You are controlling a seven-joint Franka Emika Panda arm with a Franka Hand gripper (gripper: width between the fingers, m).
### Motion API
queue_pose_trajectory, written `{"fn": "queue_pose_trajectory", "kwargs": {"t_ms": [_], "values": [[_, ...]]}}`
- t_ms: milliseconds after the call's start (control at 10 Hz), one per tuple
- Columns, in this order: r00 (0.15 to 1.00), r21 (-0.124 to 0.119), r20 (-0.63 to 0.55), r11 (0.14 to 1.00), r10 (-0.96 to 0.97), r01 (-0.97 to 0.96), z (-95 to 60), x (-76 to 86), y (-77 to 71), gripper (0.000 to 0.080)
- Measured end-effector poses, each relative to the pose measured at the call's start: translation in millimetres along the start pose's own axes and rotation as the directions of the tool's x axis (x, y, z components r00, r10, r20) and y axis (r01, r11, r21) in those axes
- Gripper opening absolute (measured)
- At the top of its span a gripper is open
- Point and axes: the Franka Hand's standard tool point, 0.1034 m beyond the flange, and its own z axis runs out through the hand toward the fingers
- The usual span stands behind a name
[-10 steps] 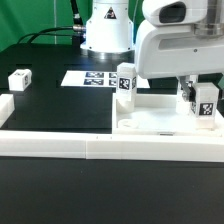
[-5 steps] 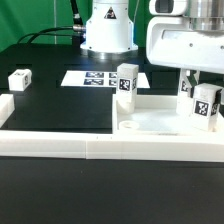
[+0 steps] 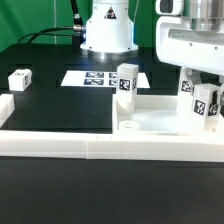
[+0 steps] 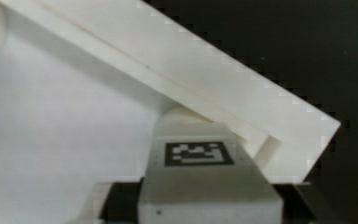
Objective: Assemble square table
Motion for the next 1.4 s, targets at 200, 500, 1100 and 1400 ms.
{"fn": "queue_pose_trajectory", "kwargs": {"t_ms": [200,500,1100,1400], "values": [[0.973,-0.015,0.022,0.973,0.229,-0.229,0.1,0.6,2.0,0.0293],[0.898,-0.021,0.031,0.898,0.439,-0.439,0.1,-3.2,1.2,0.0293],[0.998,0.093,0.007,0.993,-0.070,0.069,5.0,-6.5,-2.8,0.0643],[0.967,0.091,-0.013,0.963,-0.254,0.254,4.6,-4.4,-2.8,0.0648]]}}
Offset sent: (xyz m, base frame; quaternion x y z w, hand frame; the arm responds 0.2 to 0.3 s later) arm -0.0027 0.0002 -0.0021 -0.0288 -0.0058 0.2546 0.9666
